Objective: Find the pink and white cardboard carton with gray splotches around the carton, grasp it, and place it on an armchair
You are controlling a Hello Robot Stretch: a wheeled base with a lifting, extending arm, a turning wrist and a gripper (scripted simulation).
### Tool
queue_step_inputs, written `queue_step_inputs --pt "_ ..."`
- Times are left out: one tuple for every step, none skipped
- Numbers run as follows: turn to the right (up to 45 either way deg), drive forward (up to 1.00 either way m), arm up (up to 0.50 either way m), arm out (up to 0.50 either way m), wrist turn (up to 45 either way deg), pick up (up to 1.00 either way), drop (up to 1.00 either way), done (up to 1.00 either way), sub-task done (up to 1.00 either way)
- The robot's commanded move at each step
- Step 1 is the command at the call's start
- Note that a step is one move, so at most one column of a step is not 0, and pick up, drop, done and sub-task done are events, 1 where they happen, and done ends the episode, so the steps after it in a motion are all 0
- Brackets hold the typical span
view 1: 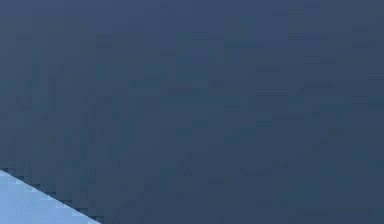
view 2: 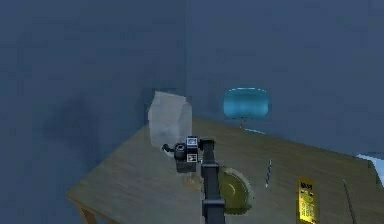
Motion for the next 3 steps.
queue_step_inputs --pt "0.0 0.00 0.26 0.00 0.0 0.00 0.00 0.00 0.00" --pt "0.0 0.00 0.00 0.00 -45.0 0.00 0.00 0.00 0.00" --pt "0.0 0.00 0.00 0.00 -45.0 0.00 0.00 0.00 0.00"
